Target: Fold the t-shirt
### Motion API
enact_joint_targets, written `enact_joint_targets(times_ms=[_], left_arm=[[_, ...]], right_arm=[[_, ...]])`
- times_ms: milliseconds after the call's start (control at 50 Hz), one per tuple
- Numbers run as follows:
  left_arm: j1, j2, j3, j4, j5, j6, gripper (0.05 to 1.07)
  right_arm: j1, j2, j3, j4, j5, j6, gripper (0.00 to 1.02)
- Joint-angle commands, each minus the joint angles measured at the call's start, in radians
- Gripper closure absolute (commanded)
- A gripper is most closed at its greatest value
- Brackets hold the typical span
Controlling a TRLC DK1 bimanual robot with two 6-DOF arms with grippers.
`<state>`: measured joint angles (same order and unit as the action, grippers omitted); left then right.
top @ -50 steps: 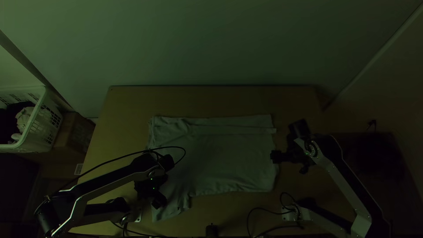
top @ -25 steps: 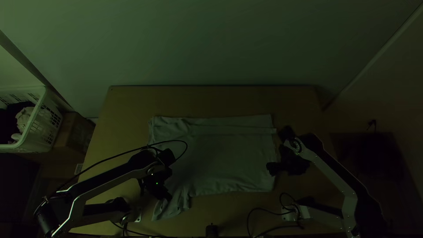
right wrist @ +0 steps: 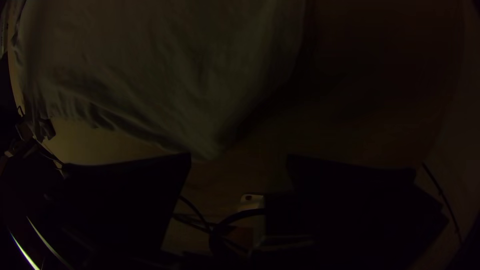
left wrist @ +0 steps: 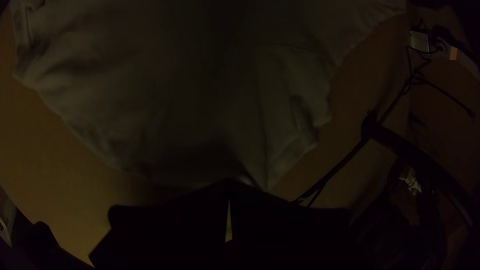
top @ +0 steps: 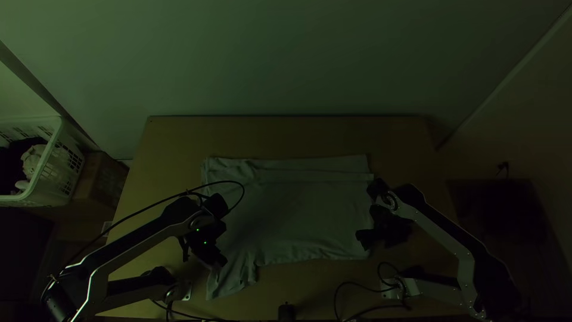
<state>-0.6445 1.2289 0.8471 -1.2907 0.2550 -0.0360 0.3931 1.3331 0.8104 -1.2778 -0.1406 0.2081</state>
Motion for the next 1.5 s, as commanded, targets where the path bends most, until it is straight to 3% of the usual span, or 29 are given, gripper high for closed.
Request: enact_joint_targets(times_ms=[0,40,100,140,760,860,880,940,1100,1300,1480], left_arm=[[0.022,-0.009,-0.013,-0.036,-0.068,0.018,0.94],[0.028,-0.006,-0.019,-0.036,-0.102,0.018,0.71],[0.046,0.007,-0.025,-0.061,-0.103,0.016,0.29],[0.049,0.023,-0.028,-0.084,-0.102,0.005,0.1],[-0.027,0.175,-0.102,0.021,-0.066,-0.067,0.1],[-0.027,0.205,-0.114,0.047,-0.066,-0.065,0.13],[-0.027,0.216,-0.115,0.05,-0.065,-0.064,0.2],[-0.03,0.247,-0.114,0.05,-0.063,-0.061,0.54],[-0.066,0.195,-0.115,0.125,-0.063,-0.053,1.05],[-0.08,0.146,-0.082,0.122,-0.04,-0.027,1.04],[-0.064,0.112,-0.04,0.082,-0.039,-0.019,1.04]], right_arm=[[0.012,0.014,-0.024,-0.018,-0.008,-0.009,0.16],[0.013,0.014,-0.025,-0.018,-0.013,-0.013,0.16],[0.016,0.015,-0.027,-0.018,-0.014,-0.015,0.16],[0.02,0.015,-0.027,-0.018,-0.014,-0.015,0.16],[0.035,0.02,-0.028,-0.009,-0.016,-0.022,0.16],[0.035,0.021,-0.034,-0.009,-0.017,-0.024,0.16],[0.036,0.021,-0.037,-0.009,-0.017,-0.024,0.16],[0.043,0.025,-0.05,-0.008,-0.019,-0.024,0.16],[0.058,0.037,-0.074,0.0,-0.025,-0.024,0.16],[0.07,0.064,-0.071,0.011,-0.033,-0.024,0.17],[0.087,0.061,-0.063,0.086,-0.033,-0.015,0.4]])
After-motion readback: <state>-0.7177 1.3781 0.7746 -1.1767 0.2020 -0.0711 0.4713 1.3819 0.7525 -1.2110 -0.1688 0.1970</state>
